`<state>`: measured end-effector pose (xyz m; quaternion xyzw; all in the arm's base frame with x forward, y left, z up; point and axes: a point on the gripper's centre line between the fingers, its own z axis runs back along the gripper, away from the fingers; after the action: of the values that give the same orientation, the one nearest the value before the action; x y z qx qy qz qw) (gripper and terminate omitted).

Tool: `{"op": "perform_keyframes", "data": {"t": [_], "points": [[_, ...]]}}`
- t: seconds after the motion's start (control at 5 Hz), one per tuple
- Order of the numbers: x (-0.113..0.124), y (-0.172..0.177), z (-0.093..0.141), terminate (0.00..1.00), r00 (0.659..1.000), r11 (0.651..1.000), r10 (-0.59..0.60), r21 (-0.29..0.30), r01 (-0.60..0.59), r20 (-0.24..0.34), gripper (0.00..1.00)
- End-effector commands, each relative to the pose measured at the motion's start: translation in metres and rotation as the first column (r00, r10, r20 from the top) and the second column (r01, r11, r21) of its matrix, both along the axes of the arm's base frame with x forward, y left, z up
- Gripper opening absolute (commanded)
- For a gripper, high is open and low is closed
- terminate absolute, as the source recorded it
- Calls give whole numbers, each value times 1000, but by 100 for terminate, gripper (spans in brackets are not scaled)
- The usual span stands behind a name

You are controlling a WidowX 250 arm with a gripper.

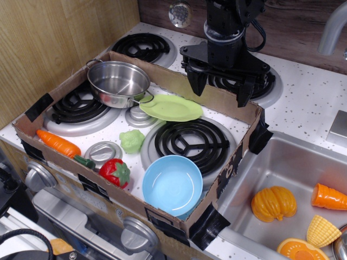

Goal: Put broccoli in pot

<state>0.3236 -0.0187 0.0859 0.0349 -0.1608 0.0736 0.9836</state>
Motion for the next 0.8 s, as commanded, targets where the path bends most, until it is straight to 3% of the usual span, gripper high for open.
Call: {"op": "perform_keyframes", "data": {"t": [0.0,0.4,0.6], "points": [[0,0,0,0,1000,1000,0,0,0,0,100],[-30,34,2,0,997,997,63,48,-60,-55,100],[-41,41,7,0,995,992,82,104,-75,-64,100]]}}
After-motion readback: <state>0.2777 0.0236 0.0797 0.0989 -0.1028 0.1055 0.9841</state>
